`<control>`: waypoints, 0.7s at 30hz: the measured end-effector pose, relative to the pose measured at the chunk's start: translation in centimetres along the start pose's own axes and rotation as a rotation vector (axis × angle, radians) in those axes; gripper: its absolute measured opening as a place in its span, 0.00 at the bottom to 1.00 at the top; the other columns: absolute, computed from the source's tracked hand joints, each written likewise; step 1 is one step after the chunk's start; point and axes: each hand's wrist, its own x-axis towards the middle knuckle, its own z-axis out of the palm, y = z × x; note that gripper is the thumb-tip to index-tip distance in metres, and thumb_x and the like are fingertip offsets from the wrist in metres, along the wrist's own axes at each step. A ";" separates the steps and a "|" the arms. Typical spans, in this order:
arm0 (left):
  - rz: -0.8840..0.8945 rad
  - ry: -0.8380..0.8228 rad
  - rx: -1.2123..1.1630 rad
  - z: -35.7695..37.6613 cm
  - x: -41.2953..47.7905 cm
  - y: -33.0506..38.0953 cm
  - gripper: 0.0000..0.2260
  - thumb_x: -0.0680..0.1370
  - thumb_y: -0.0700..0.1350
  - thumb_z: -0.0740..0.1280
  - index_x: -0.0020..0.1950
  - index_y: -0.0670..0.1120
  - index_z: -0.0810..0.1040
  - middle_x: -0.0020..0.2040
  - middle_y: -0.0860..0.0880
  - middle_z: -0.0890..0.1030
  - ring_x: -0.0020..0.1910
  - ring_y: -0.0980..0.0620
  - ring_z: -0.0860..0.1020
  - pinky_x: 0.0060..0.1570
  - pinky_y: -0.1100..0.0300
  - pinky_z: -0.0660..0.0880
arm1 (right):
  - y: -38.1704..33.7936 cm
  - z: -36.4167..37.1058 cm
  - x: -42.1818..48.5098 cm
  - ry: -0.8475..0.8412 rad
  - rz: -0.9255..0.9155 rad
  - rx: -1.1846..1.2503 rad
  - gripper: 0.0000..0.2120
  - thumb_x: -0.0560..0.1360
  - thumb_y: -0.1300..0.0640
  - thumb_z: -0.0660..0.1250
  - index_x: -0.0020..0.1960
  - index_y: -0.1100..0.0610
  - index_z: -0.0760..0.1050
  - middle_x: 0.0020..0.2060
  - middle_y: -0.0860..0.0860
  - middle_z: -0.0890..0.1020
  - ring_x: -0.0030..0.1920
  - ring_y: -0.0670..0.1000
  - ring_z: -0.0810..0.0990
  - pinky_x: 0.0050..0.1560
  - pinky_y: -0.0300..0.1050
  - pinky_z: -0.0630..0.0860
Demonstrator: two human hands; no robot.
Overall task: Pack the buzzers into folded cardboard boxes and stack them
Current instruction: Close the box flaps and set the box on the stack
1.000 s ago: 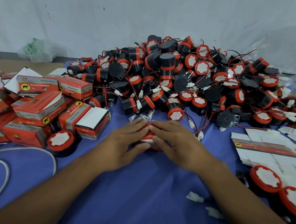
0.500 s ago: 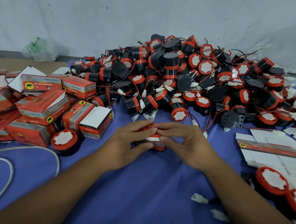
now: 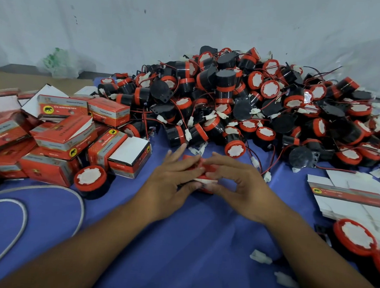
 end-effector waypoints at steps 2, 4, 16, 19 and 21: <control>0.023 0.011 0.003 -0.1 0.1 0.0 0.16 0.77 0.42 0.71 0.64 0.40 0.80 0.67 0.49 0.75 0.73 0.45 0.68 0.74 0.46 0.64 | 0.0 0.0 -0.3 -0.030 0.048 0.021 0.10 0.75 0.61 0.74 0.55 0.59 0.83 0.63 0.50 0.79 0.67 0.44 0.75 0.68 0.45 0.73; -0.010 0.007 -0.021 -0.3 0.3 0.2 0.15 0.77 0.43 0.72 0.62 0.40 0.81 0.65 0.47 0.78 0.70 0.48 0.72 0.69 0.50 0.70 | -0.1 0.3 -0.5 -0.006 0.147 0.105 0.12 0.74 0.64 0.75 0.57 0.59 0.82 0.63 0.49 0.78 0.66 0.45 0.76 0.65 0.44 0.74; -0.384 -0.178 -0.587 -2.5 1.0 2.4 0.17 0.81 0.48 0.58 0.67 0.62 0.72 0.65 0.68 0.75 0.66 0.62 0.73 0.61 0.67 0.71 | -2.0 2.0 0.5 0.138 0.317 0.582 0.03 0.78 0.57 0.68 0.51 0.50 0.78 0.65 0.47 0.78 0.61 0.52 0.81 0.51 0.44 0.81; -0.377 -0.187 -0.543 -2.6 1.2 2.4 0.17 0.81 0.47 0.58 0.66 0.63 0.72 0.64 0.69 0.75 0.64 0.63 0.73 0.59 0.70 0.70 | -1.7 2.0 0.3 0.142 0.306 0.544 0.03 0.79 0.58 0.67 0.52 0.56 0.78 0.64 0.48 0.78 0.61 0.52 0.81 0.51 0.42 0.79; -0.390 -0.182 -0.525 -2.5 1.3 2.4 0.16 0.80 0.47 0.58 0.65 0.63 0.74 0.63 0.66 0.76 0.63 0.62 0.75 0.57 0.70 0.71 | -1.7 1.9 0.2 0.141 0.330 0.545 0.04 0.79 0.58 0.67 0.52 0.57 0.78 0.63 0.46 0.78 0.60 0.52 0.81 0.51 0.42 0.78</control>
